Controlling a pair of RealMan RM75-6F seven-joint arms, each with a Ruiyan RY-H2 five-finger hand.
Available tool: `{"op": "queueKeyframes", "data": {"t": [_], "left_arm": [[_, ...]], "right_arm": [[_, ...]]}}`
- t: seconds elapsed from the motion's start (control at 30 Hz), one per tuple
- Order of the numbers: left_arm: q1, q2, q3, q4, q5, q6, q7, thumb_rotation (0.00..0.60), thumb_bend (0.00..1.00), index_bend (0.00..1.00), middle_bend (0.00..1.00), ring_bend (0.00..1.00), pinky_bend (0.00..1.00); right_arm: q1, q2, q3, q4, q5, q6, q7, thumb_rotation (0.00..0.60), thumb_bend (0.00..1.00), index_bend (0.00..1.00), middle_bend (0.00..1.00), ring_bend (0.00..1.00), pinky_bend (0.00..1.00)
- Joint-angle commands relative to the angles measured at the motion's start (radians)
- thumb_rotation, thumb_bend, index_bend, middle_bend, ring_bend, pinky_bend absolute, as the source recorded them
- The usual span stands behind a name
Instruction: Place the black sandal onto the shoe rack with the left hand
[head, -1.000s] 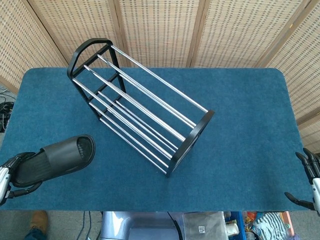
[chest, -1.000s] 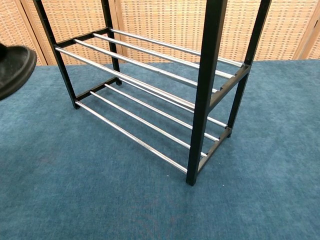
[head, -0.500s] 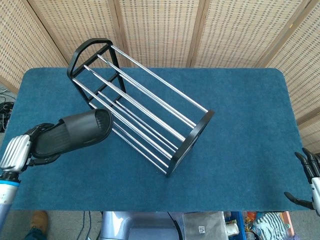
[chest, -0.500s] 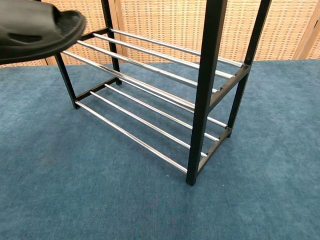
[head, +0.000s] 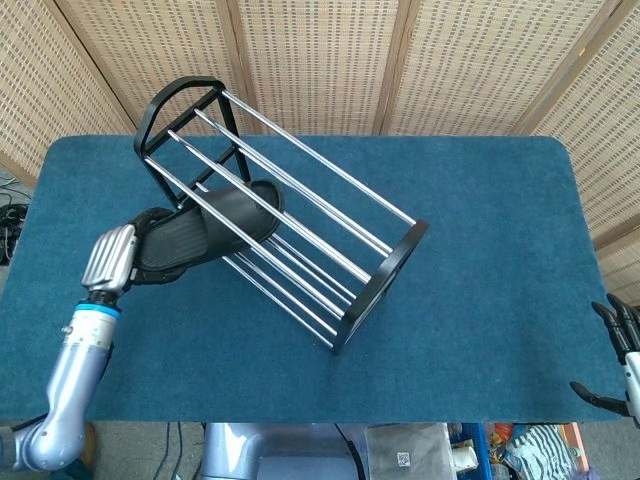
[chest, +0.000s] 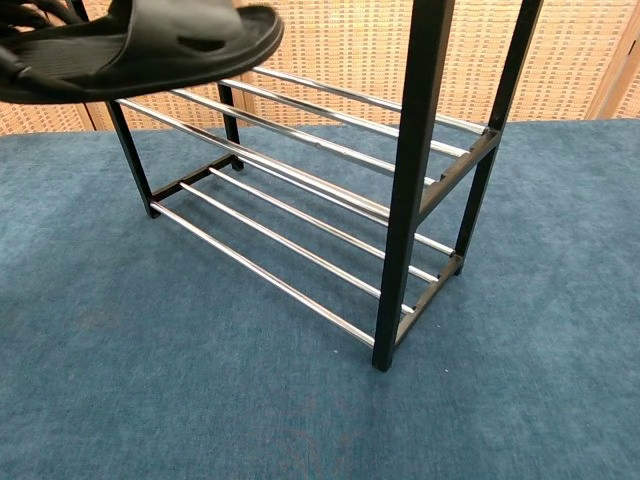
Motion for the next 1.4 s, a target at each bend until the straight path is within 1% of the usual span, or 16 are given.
{"op": "queueKeyframes", "data": {"t": [0.03, 0.43, 0.63, 0.67, 0.73, 0.77, 0.8, 0.83, 0.87, 0.9, 1.1, 1.3, 1.4], "left_arm": [[-0.042, -0.047, -0.029, 0.022, -0.041, 0.023, 0.034, 0.600, 0.45, 0.38, 0.42, 0.35, 0.43], [-0.153, -0.154, -0.103, 0.075, -0.231, 0.093, 0.139, 0.600, 0.45, 0.38, 0.42, 0.35, 0.43], [-0.189, -0.203, -0.142, 0.112, -0.309, 0.120, 0.150, 0.600, 0.45, 0.38, 0.42, 0.35, 0.41], [-0.193, -0.209, -0.144, 0.114, -0.315, 0.125, 0.154, 0.600, 0.45, 0.38, 0.40, 0.34, 0.39], [-0.203, -0.224, -0.148, 0.118, -0.336, 0.140, 0.166, 0.600, 0.45, 0.36, 0.33, 0.28, 0.29], [-0.205, -0.229, -0.150, 0.119, -0.340, 0.143, 0.167, 0.600, 0.45, 0.30, 0.24, 0.20, 0.18], [-0.207, -0.236, -0.152, 0.120, -0.339, 0.143, 0.161, 0.600, 0.45, 0.21, 0.14, 0.11, 0.08], [-0.206, -0.239, -0.152, 0.119, -0.335, 0.140, 0.155, 0.600, 0.45, 0.14, 0.08, 0.06, 0.04], [-0.204, -0.242, -0.151, 0.117, -0.327, 0.134, 0.144, 0.600, 0.45, 0.06, 0.02, 0.01, 0.00], [-0.202, -0.245, -0.150, 0.114, -0.316, 0.127, 0.131, 0.600, 0.45, 0.01, 0.00, 0.00, 0.00], [-0.185, -0.242, -0.141, 0.087, -0.254, 0.109, 0.086, 0.600, 0.45, 0.00, 0.00, 0.00, 0.00], [-0.173, -0.213, -0.131, 0.033, -0.234, 0.102, 0.090, 0.600, 0.45, 0.00, 0.00, 0.00, 0.00], [-0.155, -0.182, -0.120, -0.003, -0.218, 0.075, 0.075, 0.600, 0.45, 0.00, 0.00, 0.00, 0.00]], "right_arm": [[0.001, 0.000, 0.000, -0.001, 0.002, -0.003, -0.002, 0.600, 0.00, 0.00, 0.00, 0.00, 0.00], [0.007, 0.001, 0.002, -0.001, 0.013, -0.017, 0.000, 0.600, 0.00, 0.00, 0.00, 0.00, 0.00], [0.012, 0.003, 0.002, -0.003, 0.017, -0.027, -0.002, 0.600, 0.00, 0.00, 0.00, 0.00, 0.00], [0.013, 0.004, 0.002, -0.004, 0.018, -0.030, -0.003, 0.600, 0.00, 0.00, 0.00, 0.00, 0.00], [0.012, 0.004, 0.001, -0.004, 0.020, -0.032, -0.002, 0.600, 0.00, 0.00, 0.00, 0.00, 0.00], [0.012, 0.004, 0.001, -0.004, 0.020, -0.032, -0.002, 0.600, 0.00, 0.00, 0.00, 0.00, 0.00], [0.012, 0.004, 0.002, -0.004, 0.020, -0.030, -0.001, 0.600, 0.00, 0.00, 0.00, 0.00, 0.00], [0.011, 0.004, 0.001, -0.004, 0.020, -0.029, 0.000, 0.600, 0.00, 0.00, 0.00, 0.00, 0.00], [0.011, 0.005, 0.001, -0.004, 0.020, -0.029, 0.001, 0.600, 0.00, 0.00, 0.00, 0.00, 0.00], [0.011, 0.005, 0.001, -0.004, 0.020, -0.028, 0.001, 0.600, 0.00, 0.00, 0.00, 0.00, 0.00], [0.012, 0.006, 0.000, -0.005, 0.019, -0.033, 0.001, 0.600, 0.00, 0.00, 0.00, 0.00, 0.00], [0.011, 0.008, 0.000, -0.006, 0.019, -0.031, 0.004, 0.600, 0.00, 0.00, 0.00, 0.00, 0.00], [0.010, 0.010, -0.001, -0.006, 0.016, -0.028, 0.009, 0.600, 0.00, 0.00, 0.00, 0.00, 0.00]]}}
